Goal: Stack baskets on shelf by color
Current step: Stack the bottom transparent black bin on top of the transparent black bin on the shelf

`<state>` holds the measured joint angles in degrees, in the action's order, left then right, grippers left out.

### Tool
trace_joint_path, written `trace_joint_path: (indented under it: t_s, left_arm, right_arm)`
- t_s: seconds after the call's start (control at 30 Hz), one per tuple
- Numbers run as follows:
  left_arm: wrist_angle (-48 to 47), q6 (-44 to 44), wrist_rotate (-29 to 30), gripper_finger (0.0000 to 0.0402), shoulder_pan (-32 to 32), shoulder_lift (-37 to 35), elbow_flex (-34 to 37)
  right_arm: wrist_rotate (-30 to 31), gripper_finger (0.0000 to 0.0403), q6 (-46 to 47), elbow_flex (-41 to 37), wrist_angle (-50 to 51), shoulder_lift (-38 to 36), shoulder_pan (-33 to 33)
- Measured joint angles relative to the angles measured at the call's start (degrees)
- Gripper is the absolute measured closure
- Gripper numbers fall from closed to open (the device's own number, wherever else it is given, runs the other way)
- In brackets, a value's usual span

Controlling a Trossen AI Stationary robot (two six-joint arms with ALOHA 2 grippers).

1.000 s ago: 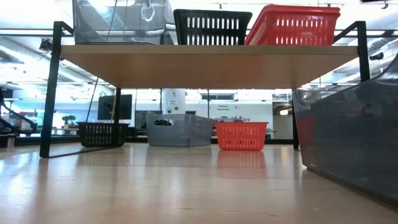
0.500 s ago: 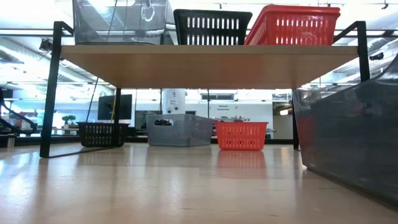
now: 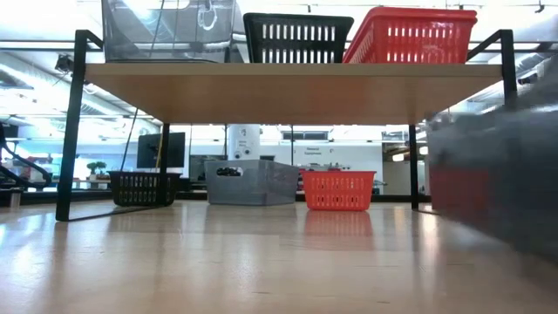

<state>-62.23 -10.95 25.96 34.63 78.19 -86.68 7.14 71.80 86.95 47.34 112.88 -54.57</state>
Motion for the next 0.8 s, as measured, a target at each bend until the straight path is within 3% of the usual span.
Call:
trace_joint_path:
  t_s: [0.5,0.8]
  left_arm:
    - [2.19,-0.08,0.17,0.0269,0.61,5.64,-0.02]
    - [8.53,17.05,-5.94,0.0269,5.98,8.28,0.0]
  right_arm:
    - [-3.72,0.0281,-7.79,2.06,4.21,0.43,3.5]
    - [-6.04,0.0295,-5.12,9.73,20.65,0.48,3.34]
